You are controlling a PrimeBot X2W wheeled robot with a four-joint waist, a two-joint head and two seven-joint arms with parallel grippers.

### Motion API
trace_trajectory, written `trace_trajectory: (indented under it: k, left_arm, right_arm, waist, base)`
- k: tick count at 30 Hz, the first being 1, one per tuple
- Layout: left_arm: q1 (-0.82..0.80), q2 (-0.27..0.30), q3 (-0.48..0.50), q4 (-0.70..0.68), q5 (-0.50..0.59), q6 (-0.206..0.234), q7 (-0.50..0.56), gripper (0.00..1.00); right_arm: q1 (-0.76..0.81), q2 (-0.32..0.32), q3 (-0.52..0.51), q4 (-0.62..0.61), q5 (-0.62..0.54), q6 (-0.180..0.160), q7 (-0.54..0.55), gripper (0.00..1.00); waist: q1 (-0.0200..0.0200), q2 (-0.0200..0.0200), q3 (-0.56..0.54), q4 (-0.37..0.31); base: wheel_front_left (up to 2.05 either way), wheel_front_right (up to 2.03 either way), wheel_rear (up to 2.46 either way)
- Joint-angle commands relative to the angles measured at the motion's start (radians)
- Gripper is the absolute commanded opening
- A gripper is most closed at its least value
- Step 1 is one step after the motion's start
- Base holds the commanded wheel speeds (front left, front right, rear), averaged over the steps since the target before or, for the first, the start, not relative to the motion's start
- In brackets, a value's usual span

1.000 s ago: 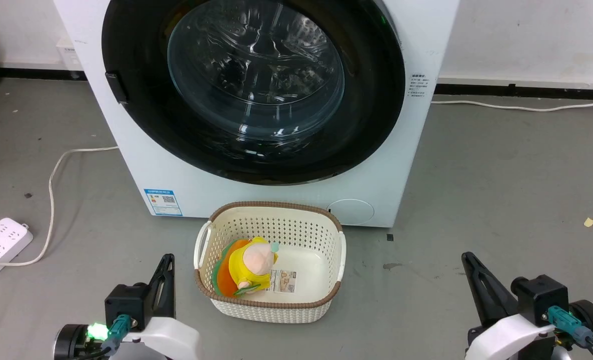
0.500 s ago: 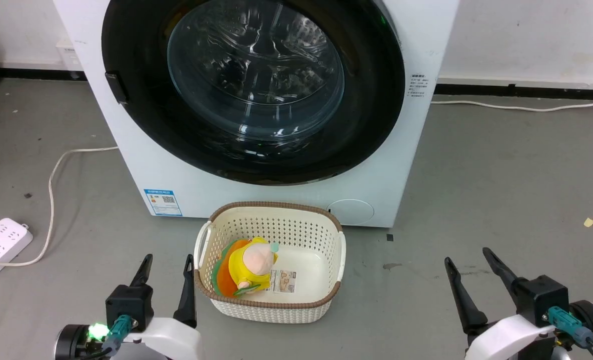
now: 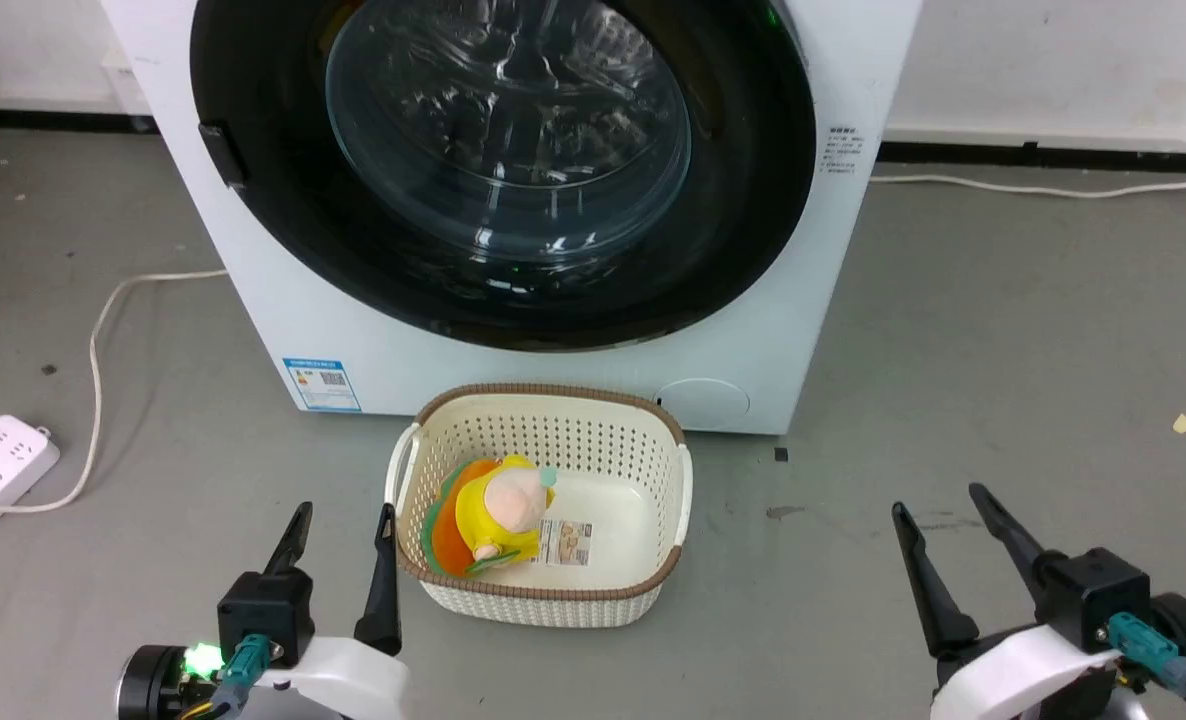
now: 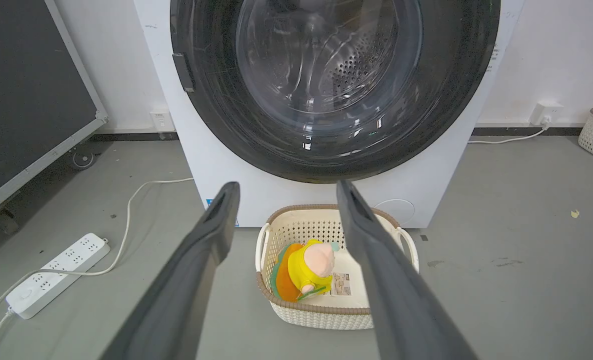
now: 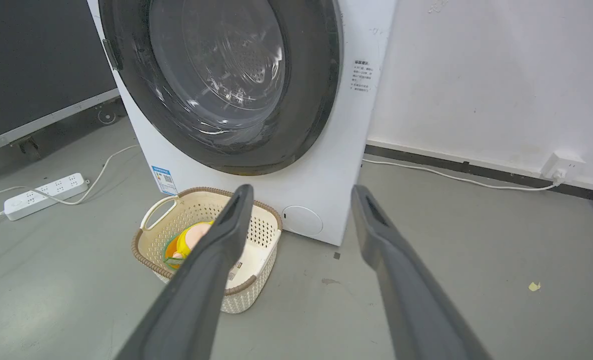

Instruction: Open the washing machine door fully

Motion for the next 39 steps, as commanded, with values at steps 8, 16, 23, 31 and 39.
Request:
trace_trajectory:
  k: [8, 16, 23, 31, 39]
  left_arm:
    - [-0.044, 0.000, -0.015, -0.011, -0.004, 0.010, -0.026, 1.00]
    - [-0.074, 0.000, -0.029, -0.025, -0.006, 0.018, -0.043, 1.00]
    - [-0.111, 0.001, -0.057, -0.034, -0.014, 0.032, -0.066, 1.00]
    - [-0.134, 0.001, -0.077, -0.040, -0.020, 0.044, -0.083, 1.00]
    - [-0.152, 0.001, -0.100, -0.040, -0.026, 0.054, -0.097, 1.00]
  right_arm:
    - [-0.086, -0.034, 0.006, -0.004, 0.037, 0.000, -0.024, 1.00]
    - [-0.195, -0.069, -0.003, 0.002, 0.110, 0.000, -0.007, 1.00]
    - [-0.362, -0.102, 0.000, 0.041, 0.199, 0.000, 0.024, 0.00]
    - [-0.494, -0.081, -0.052, 0.120, 0.314, 0.000, 0.072, 0.00]
    - [-0.630, -0.060, -0.112, 0.217, 0.413, 0.000, 0.154, 0.00]
  waist:
    - [0.0000, 0.0000, 0.054, 0.011]
    - [0.0000, 0.0000, 0.108, 0.026]
    - [0.0000, 0.0000, 0.170, 0.053]
    - [0.0000, 0.0000, 0.209, 0.077]
    - [0.0000, 0.0000, 0.244, 0.097]
  base:
    - [0.00, 0.00, 0.00]
    - [0.00, 0.00, 0.00]
    - [0.00, 0.00, 0.00]
    - [0.00, 0.00, 0.00]
    - [0.00, 0.00, 0.00]
